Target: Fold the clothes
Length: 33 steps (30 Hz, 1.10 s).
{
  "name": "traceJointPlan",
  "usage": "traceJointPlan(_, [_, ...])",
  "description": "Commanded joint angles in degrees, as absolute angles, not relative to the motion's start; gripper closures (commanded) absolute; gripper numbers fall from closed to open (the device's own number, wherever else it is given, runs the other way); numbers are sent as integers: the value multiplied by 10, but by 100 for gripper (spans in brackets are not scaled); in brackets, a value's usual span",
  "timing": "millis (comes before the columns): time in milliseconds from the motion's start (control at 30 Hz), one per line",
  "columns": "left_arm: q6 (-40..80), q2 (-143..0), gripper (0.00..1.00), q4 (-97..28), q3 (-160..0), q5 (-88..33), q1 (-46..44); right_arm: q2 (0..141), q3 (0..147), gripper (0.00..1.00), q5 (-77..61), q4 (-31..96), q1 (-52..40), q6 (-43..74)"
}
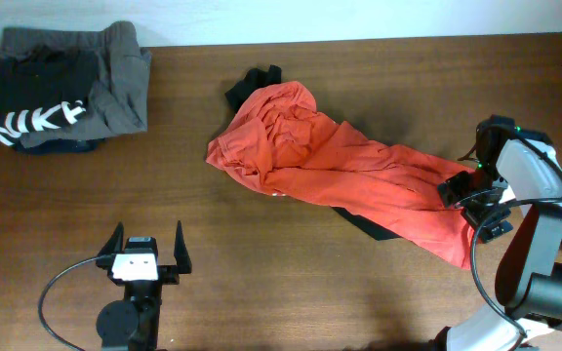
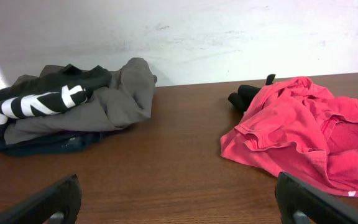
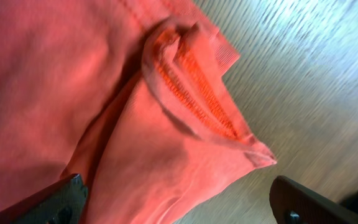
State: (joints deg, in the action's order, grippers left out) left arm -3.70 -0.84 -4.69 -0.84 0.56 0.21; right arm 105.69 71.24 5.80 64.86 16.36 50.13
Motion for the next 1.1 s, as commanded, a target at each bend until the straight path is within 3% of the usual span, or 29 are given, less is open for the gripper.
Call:
traceJointPlan(0, [-46,-4,1,-48,-5,-3,6,1047,709,1,127,643,166,515])
traceJointPlan(200, [-46,-4,1,-48,-5,-3,6,1047,709,1,200,622,166,486])
traceJointPlan(367, [-46,-4,1,-48,-5,-3,6,1047,709,2,196,551,167,382])
traceJointPlan(900, [-46,-4,1,-48,-5,-3,6,1057,706,2,-81,480,287,104])
traceJointPlan(1067, [-46,-4,1,-48,-5,-3,6,1063,685,1,-117,460,289,73])
